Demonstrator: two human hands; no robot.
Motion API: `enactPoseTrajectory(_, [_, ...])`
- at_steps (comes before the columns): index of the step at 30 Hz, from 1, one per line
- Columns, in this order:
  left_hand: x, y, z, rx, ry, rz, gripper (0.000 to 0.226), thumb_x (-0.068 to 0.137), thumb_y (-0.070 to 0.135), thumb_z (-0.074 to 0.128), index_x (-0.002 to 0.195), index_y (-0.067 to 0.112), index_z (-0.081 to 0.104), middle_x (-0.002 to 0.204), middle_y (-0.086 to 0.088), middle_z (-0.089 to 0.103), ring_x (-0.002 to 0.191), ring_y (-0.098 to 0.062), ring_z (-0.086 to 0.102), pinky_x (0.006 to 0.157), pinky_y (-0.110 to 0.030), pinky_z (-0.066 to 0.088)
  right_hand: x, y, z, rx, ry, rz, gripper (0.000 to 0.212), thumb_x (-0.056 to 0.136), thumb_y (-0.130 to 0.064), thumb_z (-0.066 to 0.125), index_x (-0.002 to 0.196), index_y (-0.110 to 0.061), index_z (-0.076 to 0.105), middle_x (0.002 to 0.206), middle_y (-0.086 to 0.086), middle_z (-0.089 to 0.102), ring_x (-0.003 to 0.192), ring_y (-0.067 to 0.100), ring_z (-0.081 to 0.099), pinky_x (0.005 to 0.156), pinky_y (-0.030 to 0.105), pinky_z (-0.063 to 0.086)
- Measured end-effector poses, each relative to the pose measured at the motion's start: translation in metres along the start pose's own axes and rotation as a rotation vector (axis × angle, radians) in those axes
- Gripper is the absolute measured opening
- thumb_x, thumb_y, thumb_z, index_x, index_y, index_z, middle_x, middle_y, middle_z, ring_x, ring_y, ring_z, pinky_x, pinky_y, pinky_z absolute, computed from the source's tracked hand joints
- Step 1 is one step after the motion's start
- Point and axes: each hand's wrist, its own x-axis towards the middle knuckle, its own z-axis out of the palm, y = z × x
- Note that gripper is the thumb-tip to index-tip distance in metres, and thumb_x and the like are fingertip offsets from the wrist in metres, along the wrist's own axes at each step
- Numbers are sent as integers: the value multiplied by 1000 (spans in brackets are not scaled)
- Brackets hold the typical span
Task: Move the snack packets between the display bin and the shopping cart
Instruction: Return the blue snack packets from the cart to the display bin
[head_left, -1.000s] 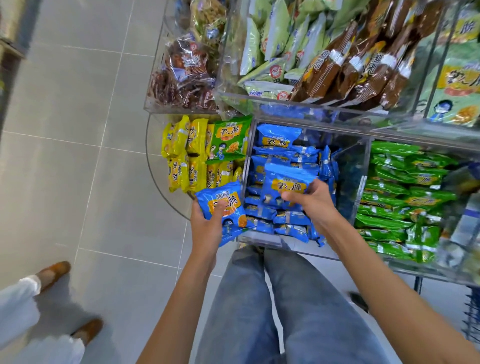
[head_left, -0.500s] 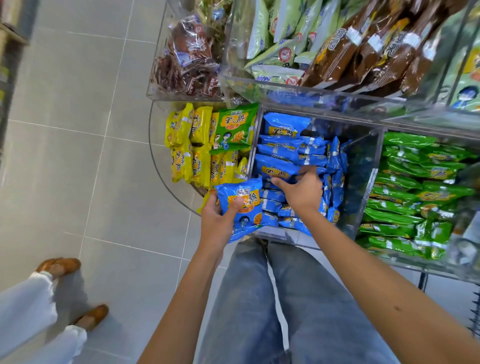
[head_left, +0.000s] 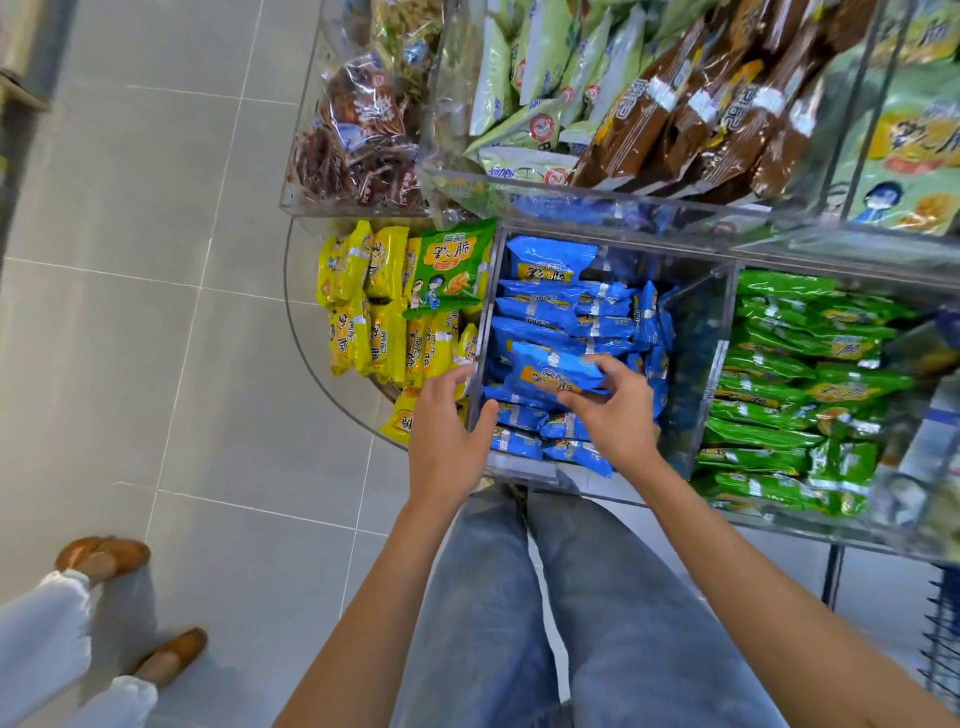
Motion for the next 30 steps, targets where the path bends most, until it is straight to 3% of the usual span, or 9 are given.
enactPoseTrajectory(4, [-10, -16, 8, 206, -70, 88, 53, 85, 17, 65, 134, 6, 47, 129, -13, 51, 121, -28, 42, 98, -23, 27, 8, 14, 28, -27, 52, -64, 32, 71, 0, 77, 102, 1, 67, 93, 9, 67, 71, -2, 55, 65, 0, 43])
enactPoseTrajectory(7, [-16, -20, 13, 300, -89, 130, 57, 86, 22, 64, 136, 3, 44, 135, -13, 48, 124, -28, 38, 105, -31, 29, 14, 19, 47, -111, 164, 4, 43, 70, -18, 81, 106, -3, 63, 88, 6, 63, 75, 11, 54, 73, 23, 50])
enactPoseTrajectory(10, [-17, -21, 15, 330, -88, 141, 59, 86, 24, 64, 137, 3, 43, 138, -12, 46, 127, -27, 37, 108, -34, 32, 14, 24, 50, -163, 247, 79, 53, 67, -33, 83, 103, -9, 53, 88, 0, 59, 83, 19, 58, 70, 33, 48])
enactPoseTrajectory(12, [-16, -20, 13, 318, -93, 145, 58, 87, 24, 63, 137, 4, 43, 138, -10, 46, 127, -26, 37, 106, -30, 29, 13, 25, 49, -202, 223, 85, 54, 68, -37, 81, 105, -9, 53, 93, 3, 62, 89, 22, 60, 70, 35, 48])
enactPoseTrajectory(16, [-17, -12, 0, 255, -133, 130, 53, 88, 23, 62, 136, 9, 44, 138, -6, 48, 127, -21, 40, 101, -25, 30, 3, 15, 35, -179, 88, 33, 65, 71, -34, 79, 124, -9, 51, 119, 5, 61, 110, 21, 55, 87, 29, 43])
enactPoseTrajectory(20, [-25, -3, -25, 166, -182, 75, 44, 89, 23, 62, 130, 11, 51, 132, -6, 53, 123, -22, 46, 100, -33, 37, -29, -1, 1, -219, -61, 50, 70, 84, -36, 67, 140, -8, 36, 139, 8, 48, 126, 25, 46, 102, 36, 39])
enactPoseTrajectory(24, [-37, -3, -50, -49, -362, -91, 35, 91, 20, 60, 125, 10, 56, 122, -5, 58, 110, -17, 53, 87, -25, 39, -80, -15, -28, -43, 17, 120, 55, 89, -27, 61, 136, -6, 43, 133, 11, 54, 120, 22, 53, 99, 32, 40])
enactPoseTrajectory(28, [-45, -18, -70, -118, -482, -101, 25, 91, 17, 59, 116, 10, 59, 109, -3, 58, 95, -11, 52, 69, -15, 40, -129, -20, -28, 156, 144, 149, 38, 89, -13, 61, 124, -1, 54, 113, 18, 64, 99, 17, 57, 92, 33, 45])
enactPoseTrajectory(30, [-47, -28, -81, -86, -541, -75, 25, 92, 15, 59, 116, 6, 60, 108, -4, 59, 96, -13, 52, 72, -11, 41, -154, -18, -21, 248, 212, 182, 35, 89, -7, 58, 122, 3, 55, 108, 19, 63, 90, 17, 57, 82, 26, 46])
